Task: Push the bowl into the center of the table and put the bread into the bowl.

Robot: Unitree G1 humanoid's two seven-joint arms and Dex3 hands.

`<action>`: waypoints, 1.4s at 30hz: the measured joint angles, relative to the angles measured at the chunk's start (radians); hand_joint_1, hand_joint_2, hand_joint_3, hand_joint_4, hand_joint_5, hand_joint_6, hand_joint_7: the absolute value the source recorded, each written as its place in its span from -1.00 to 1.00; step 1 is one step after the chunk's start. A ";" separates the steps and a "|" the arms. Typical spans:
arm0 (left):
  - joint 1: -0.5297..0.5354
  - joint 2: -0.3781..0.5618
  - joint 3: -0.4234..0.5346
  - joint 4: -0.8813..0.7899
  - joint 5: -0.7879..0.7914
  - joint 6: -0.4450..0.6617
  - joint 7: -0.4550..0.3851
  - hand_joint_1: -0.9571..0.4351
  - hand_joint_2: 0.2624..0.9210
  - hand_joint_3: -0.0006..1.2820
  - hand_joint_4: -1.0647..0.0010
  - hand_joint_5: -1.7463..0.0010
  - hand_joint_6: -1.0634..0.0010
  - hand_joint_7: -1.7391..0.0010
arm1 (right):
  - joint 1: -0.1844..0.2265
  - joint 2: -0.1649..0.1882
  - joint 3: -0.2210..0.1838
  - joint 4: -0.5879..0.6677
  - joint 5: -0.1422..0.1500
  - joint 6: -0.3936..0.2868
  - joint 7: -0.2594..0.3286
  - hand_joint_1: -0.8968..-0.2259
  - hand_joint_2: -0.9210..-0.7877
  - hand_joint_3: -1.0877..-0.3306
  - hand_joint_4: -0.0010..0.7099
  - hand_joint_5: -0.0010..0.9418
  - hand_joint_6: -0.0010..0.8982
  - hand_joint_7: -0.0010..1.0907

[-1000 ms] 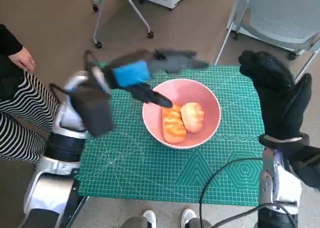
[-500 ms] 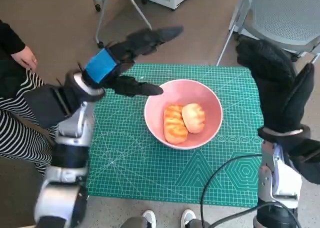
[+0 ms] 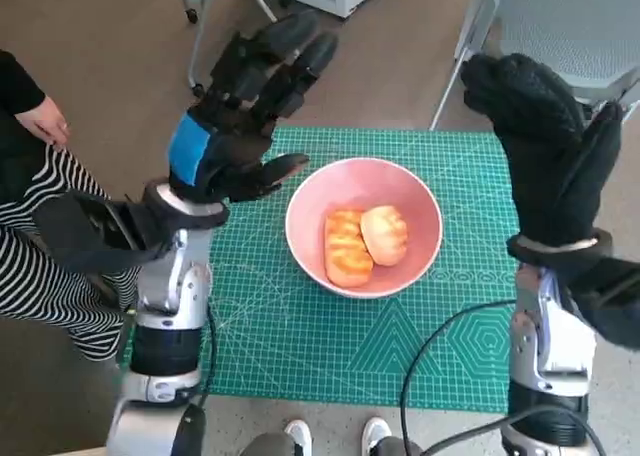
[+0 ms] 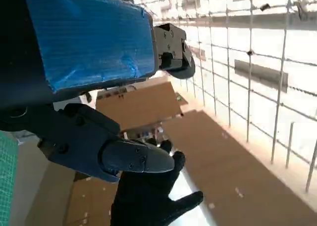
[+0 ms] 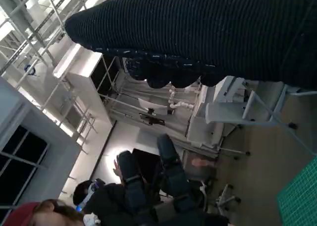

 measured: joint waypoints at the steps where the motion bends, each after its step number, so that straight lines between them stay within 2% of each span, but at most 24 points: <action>1: 0.003 -0.001 0.000 -0.001 0.003 0.000 0.002 -0.53 1.00 -0.57 0.66 0.99 1.00 0.28 | -0.002 0.000 0.002 0.000 -0.006 0.000 -0.001 -0.43 -1.00 0.21 -0.41 -0.99 -0.76 0.03; 5: 0.009 -0.001 -0.004 -0.012 0.017 0.001 0.009 -0.53 1.00 -0.56 0.69 1.00 1.00 0.27 | -0.005 -0.001 0.008 -0.002 -0.032 0.000 -0.005 -0.45 -1.00 0.20 -0.42 -0.99 -0.77 0.03; 9: 0.011 -0.001 -0.007 -0.028 0.022 0.006 0.013 -0.53 1.00 -0.50 0.71 1.00 1.00 0.27 | -0.005 -0.001 0.011 -0.004 -0.037 0.002 -0.012 -0.46 -1.00 0.20 -0.42 -1.00 -0.78 0.04; 17: 0.017 0.000 -0.017 -0.048 0.044 0.017 0.013 -0.53 1.00 -0.45 0.75 1.00 1.00 0.30 | -0.005 -0.004 0.015 -0.007 -0.069 0.001 -0.016 -0.46 -1.00 0.19 -0.42 -1.00 -0.79 0.04; 42: 0.038 -0.015 -0.039 -0.070 0.052 0.042 0.037 -0.52 0.94 -0.41 0.74 0.99 1.00 0.29 | -0.005 -0.011 0.010 -0.006 -0.070 -0.004 -0.019 -0.47 -1.00 0.17 -0.41 -0.99 -0.83 0.06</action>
